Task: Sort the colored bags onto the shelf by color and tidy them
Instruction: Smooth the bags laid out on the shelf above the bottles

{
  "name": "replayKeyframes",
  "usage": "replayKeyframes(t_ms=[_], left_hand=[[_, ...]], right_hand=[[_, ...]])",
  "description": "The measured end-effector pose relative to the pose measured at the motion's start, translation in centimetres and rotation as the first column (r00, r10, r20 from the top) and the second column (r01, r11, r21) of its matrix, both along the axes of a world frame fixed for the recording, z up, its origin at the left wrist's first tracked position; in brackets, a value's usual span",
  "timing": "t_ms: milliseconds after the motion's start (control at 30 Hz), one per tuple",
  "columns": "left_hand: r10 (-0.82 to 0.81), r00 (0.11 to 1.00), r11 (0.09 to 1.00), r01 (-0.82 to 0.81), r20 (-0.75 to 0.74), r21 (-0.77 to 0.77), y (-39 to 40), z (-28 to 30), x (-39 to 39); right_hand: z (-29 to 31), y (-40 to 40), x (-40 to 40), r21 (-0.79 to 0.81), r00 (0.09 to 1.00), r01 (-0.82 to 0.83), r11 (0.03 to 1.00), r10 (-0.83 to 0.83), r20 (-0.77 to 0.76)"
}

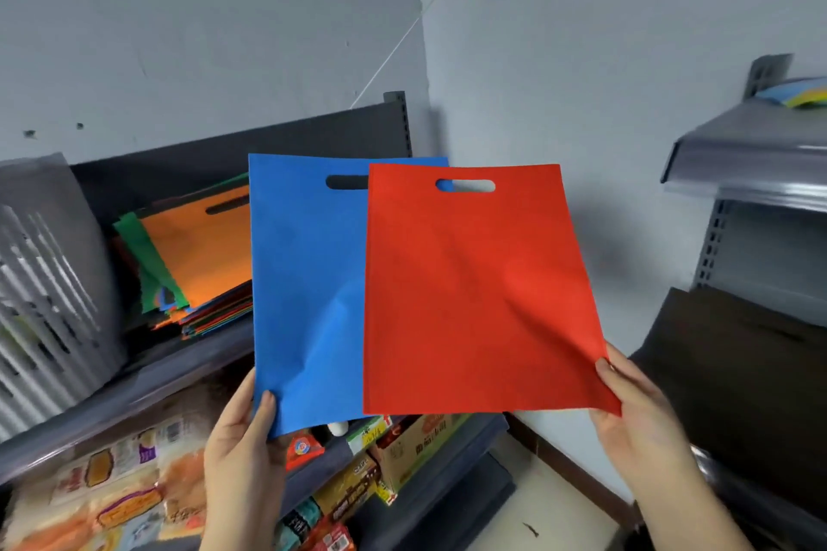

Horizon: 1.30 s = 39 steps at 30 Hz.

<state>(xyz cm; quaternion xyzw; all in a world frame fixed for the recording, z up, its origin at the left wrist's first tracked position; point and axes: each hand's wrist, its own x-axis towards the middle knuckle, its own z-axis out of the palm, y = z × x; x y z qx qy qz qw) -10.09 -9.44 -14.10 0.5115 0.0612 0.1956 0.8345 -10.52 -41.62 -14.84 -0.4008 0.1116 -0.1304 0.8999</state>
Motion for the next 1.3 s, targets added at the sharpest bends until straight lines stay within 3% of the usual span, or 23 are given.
replayKeyframes(t_ms=[267, 567, 933, 1300], left_hand=[[-0.257, 0.965, 0.966, 0.256, -0.051, -0.029, -2.1, -2.8, -0.1], [-0.591, 0.806, 0.807, 0.59, -0.027, -0.028, -10.3, -4.5, -1.6], [-0.767, 0.634, 0.641, 0.766, -0.099, -0.05, -21.5, -4.5, -6.6], [-0.87, 0.489, 0.492, 0.869, -0.066, -0.054, -32.5, -4.7, -19.2]], right_hand=[[-1.5, -1.5, -9.8, -0.056, 0.959, 0.275, 0.96, -0.278, -0.06], [-2.5, -5.4, -21.6, -0.044, 0.815, 0.569, 0.821, -0.571, -0.098], [-3.3, -10.5, -34.3, -0.039, 0.648, 0.757, 0.653, -0.757, -0.084], [-3.6, -18.0, -49.9, -0.044, 0.503, 0.861, 0.507, -0.861, -0.073]])
